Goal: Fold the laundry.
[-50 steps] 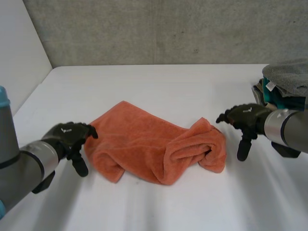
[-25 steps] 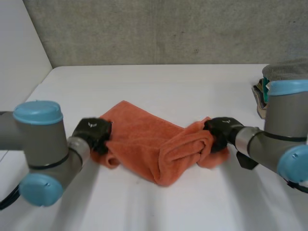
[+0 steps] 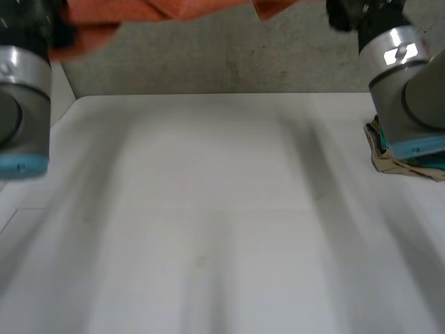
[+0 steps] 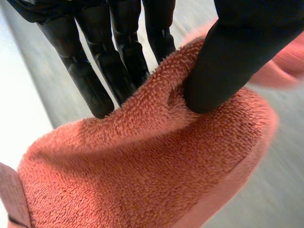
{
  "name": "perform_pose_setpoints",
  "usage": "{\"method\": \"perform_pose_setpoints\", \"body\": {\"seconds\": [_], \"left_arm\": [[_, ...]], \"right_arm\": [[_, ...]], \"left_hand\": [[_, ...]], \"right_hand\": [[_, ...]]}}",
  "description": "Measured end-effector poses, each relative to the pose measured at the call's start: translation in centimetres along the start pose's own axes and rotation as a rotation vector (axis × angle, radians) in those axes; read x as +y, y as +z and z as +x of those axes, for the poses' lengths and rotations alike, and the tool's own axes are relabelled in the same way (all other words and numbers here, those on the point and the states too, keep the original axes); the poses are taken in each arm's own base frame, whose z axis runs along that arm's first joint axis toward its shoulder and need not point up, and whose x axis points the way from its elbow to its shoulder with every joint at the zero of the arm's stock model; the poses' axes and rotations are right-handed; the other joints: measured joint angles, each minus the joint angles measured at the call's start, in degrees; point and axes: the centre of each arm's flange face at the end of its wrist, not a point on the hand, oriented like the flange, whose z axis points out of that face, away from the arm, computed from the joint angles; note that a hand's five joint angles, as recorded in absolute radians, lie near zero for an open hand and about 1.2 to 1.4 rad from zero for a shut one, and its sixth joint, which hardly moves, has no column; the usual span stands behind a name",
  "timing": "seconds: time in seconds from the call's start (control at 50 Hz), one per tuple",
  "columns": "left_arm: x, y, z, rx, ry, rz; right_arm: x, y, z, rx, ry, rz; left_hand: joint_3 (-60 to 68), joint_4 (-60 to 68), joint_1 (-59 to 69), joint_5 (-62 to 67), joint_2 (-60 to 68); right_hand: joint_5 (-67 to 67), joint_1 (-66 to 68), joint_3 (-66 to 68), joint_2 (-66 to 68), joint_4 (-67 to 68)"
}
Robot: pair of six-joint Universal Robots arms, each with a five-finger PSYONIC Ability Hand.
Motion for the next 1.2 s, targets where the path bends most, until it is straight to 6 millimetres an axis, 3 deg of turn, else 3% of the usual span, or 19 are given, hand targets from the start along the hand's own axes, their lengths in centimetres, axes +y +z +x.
{"method": "perform_pose_setpoints", "body": {"seconds": [0.04,0.14,0.22,0.28,0.36,0.42,0.56,0.58,0.62,0.66,0.7,0.72,0.92,1.06,1.12,1.16,1.18,1.2], "left_arm": [[1.7,-1.3,0.4,0.028,0.008,-0.076],[8.1,-7.6,2.0,0.145,0.063,-0.360],[11.0,-12.0,3.1,0.228,0.110,-0.512],[12.2,-14.9,3.7,0.288,0.138,-0.601],[11.9,-18.4,4.5,0.367,0.161,-0.701],[10.9,-19.8,4.7,0.400,0.166,-0.739],[5.9,-23.3,4.1,0.483,0.169,-0.868],[5.4,-23.6,4.0,0.494,0.168,-0.884],[4.3,-24.0,3.7,0.518,0.166,-0.916],[3.4,-24.1,3.3,0.533,0.161,-0.939],[2.7,-23.7,2.8,0.535,0.153,-0.954],[2.5,-23.4,2.5,0.529,0.149,-0.955],[3.4,-16.9,-1.7,0.322,0.123,-0.877],[5.2,-14.3,-2.7,0.267,0.120,-0.837],[7.2,-13.0,-2.2,0.279,0.122,-0.822],[7.8,-12.7,-2.0,0.287,0.123,-0.821],[8.8,-12.2,-1.5,0.301,0.127,-0.824],[9.4,-11.9,-1.3,0.310,0.130,-0.828]], "right_arm": [[1.2,-0.8,-0.6,-0.031,0.009,-0.068],[6.7,-4.9,-2.9,-0.147,0.016,-0.379],[10.1,-8.2,-4.5,-0.229,-0.016,-0.572],[11.8,-10.3,-5.1,-0.279,-0.050,-0.683],[12.9,-12.8,-5.2,-0.337,-0.092,-0.809],[12.8,-13.5,-5.0,-0.353,-0.103,-0.849],[10.2,-14.3,-3.8,-0.367,-0.132,-0.878],[9.8,-14.3,-3.7,-0.368,-0.140,-0.874],[9.1,-14.4,-3.5,-0.373,-0.160,-0.866],[8.5,-14.5,-3.3,-0.383,-0.185,-0.860],[8.0,-14.8,-3.2,-0.402,-0.217,-0.863],[7.8,-14.9,-3.1,-0.412,-0.231,-0.867],[6.4,-18.4,-1.4,-0.553,-0.353,-1.021],[5.5,-20.6,-0.4,-0.654,-0.388,-1.107],[5.1,-20.5,0.1,-0.670,-0.400,-1.084],[5.0,-20.4,0.1,-0.666,-0.400,-1.078],[4.9,-19.7,0.5,-0.626,-0.391,-1.041],[4.9,-19.3,0.6,-0.603,-0.383,-1.024]], "left_hand": [[0.0,0.0,0.0,0.0,0.0],[0.0,0.0,0.0,0.0,0.0],[0.0,0.0,0.0,0.0,0.1],[0.0,0.0,0.0,0.0,0.1],[0.0,0.0,0.0,0.0,0.1],[0.0,0.0,0.0,0.0,0.1],[-1.3,-0.8,-0.8,-0.6,-1.3],[-2.6,-2.0,-1.7,-1.4,-2.6],[-18.1,-18.7,-17.5,-15.4,-18.6],[-22.4,-23.1,-22.2,-19.5,-22.9],[-40.9,-42.1,-40.1,-38.3,-41.5],[-43.3,-44.5,-41.2,-40.7,-43.8],[-53.0,-54.1,-49.8,-50.7,-53.5],[-53.0,-54.1,-49.8,-50.7,-53.5],[-53.0,-54.1,-49.8,-50.6,-53.5],[-53.0,-54.1,-49.8,-50.7,-53.5],[-53.0,-54.0,-49.7,-50.5,-53.5],[-52.9,-53.8,-49.5,-50.3,-53.4]], "right_hand": [[0.0,0.0,0.0,0.0,0.0],[0.0,0.0,0.0,0.0,0.0],[0.0,0.0,0.0,0.0,0.0],[0.0,0.0,0.0,0.0,0.0],[0.0,0.0,0.0,0.0,0.0],[0.0,0.0,0.0,0.0,0.0],[0.0,0.0,0.0,0.0,0.0],[0.0,0.0,0.0,0.0,0.0],[0.0,0.0,0.0,0.0,0.0],[0.0,0.0,0.0,0.0,0.0],[0.0,0.0,0.0,0.0,0.0],[0.0,0.0,0.0,0.0,0.0],[0.0,0.0,0.0,0.0,0.0],[-0.3,0.0,-0.5,-0.2,-0.6],[-26.5,-25.1,-26.8,-26.7,-27.1],[-31.3,-29.6,-31.3,-31.3,-31.7],[-44.8,-41.4,-44.7,-44.6,-45.4],[-47.8,-43.3,-47.0,-46.3,-47.8]]}}
